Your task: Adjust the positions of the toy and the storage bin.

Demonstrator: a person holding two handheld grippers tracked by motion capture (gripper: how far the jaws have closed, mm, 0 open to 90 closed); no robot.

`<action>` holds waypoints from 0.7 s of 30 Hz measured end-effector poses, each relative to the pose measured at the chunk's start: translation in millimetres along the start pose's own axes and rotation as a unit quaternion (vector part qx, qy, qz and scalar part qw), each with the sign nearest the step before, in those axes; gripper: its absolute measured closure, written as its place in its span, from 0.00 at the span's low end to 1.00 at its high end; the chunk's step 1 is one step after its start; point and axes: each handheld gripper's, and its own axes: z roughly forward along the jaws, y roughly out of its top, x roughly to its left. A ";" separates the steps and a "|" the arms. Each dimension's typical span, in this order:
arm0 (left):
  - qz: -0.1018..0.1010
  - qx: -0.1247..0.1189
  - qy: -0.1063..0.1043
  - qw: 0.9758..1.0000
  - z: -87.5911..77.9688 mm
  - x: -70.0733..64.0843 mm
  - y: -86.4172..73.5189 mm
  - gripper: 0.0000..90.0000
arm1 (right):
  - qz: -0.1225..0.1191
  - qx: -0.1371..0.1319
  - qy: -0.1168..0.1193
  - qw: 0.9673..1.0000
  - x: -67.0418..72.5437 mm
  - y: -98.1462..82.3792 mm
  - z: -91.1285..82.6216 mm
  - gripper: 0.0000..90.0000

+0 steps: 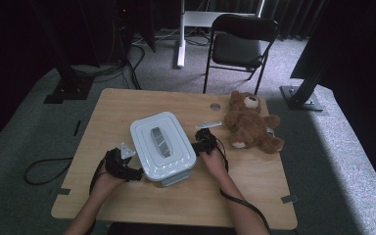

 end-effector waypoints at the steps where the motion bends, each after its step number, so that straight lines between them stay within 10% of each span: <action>1: 0.000 -0.002 -0.001 1.000 -0.5 -2.7 0.1 0.01 | -0.004 -0.001 0.000 1.000 -0.3 -1.4 -1.7 0.20; 21: 0.029 -0.007 -0.042 0.999 -6.7 -52.0 8.7 0.01 | -0.019 0.004 0.018 1.000 -20.1 -32.2 -39.5 0.22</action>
